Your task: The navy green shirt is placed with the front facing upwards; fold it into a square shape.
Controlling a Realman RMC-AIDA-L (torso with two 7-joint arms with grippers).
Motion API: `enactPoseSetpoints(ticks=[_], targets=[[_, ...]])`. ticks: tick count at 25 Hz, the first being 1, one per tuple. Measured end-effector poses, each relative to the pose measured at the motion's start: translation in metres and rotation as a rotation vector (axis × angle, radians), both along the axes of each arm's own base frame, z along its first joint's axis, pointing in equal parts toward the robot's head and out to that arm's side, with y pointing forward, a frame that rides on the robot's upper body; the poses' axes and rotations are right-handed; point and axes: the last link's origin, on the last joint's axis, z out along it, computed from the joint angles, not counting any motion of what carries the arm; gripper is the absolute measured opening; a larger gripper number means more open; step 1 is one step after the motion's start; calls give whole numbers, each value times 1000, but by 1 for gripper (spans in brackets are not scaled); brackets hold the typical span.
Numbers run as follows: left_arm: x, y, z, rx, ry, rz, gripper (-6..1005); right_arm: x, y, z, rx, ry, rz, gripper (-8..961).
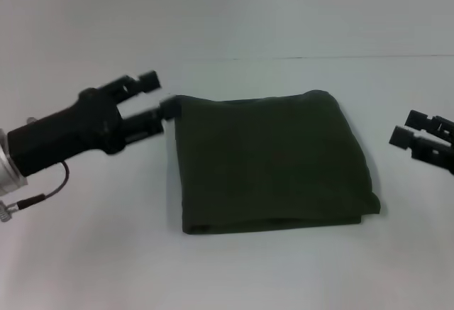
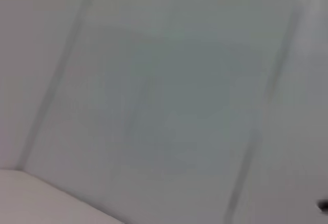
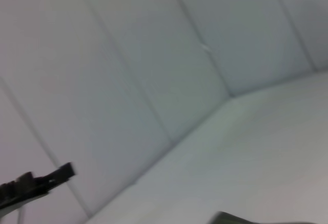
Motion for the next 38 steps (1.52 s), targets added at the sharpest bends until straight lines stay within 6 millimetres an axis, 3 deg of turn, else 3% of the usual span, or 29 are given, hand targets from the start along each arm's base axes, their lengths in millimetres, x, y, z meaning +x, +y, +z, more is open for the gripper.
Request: enactPoseSetpoints(ticks=[5, 10, 38], targets=[[10, -4, -6, -147, 114, -97, 797, -16, -15, -2, -51, -39, 192, 927], [14, -9, -13, -259, 201, -131, 798, -24, -21, -6, -136, -84, 269, 927], [15, -15, -18, -314, 225, -142, 797, -17, -29, -6, -250, -130, 251, 927]])
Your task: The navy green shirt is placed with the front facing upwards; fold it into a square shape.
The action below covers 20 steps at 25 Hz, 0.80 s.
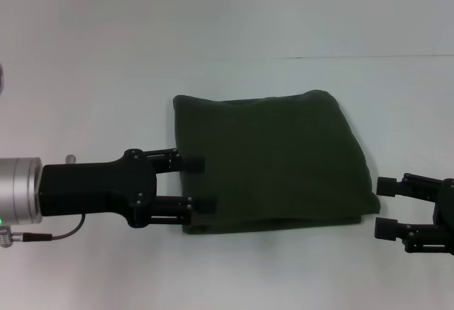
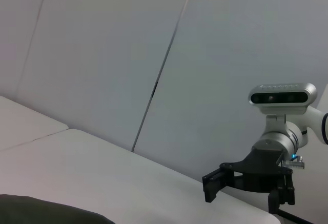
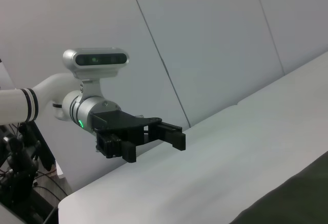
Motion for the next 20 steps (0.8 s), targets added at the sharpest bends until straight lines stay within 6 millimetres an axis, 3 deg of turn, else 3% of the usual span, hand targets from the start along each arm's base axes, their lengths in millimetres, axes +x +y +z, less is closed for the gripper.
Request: enactPoseSetpoints(ticks=[20], targets=[[0, -1, -2, -9, 3, -2, 798, -1, 0, -1, -3, 3, -1, 927]])
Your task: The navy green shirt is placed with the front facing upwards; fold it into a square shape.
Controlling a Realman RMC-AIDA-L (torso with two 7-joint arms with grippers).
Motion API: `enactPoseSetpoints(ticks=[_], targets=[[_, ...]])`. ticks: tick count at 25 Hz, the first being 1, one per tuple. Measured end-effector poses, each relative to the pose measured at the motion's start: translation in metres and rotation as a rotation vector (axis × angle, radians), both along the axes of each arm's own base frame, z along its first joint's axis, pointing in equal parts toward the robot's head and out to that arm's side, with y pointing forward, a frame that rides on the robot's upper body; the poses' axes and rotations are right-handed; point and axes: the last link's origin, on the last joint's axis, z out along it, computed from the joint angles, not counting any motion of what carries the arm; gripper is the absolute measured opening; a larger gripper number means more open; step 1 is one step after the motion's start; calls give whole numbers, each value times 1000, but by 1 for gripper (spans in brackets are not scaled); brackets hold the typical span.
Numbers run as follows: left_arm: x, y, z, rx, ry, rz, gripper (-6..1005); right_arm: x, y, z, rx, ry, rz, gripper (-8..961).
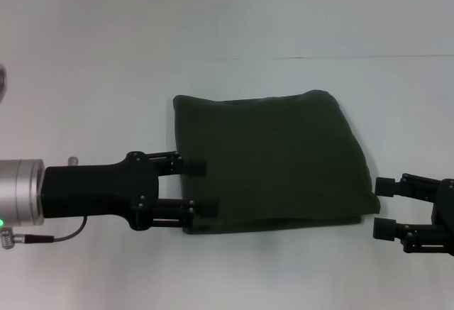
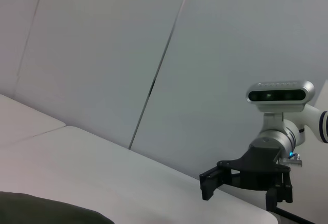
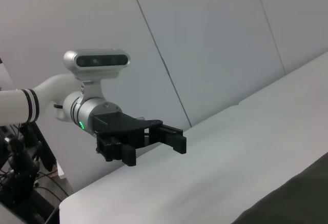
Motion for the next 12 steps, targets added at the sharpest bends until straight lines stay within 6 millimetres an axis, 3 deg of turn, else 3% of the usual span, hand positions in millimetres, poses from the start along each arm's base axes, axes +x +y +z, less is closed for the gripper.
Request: enactPoseSetpoints(ticks=[12], targets=[[1, 0, -1, -2, 3, -2, 798, -2, 1, -1, -3, 2, 4, 927]])
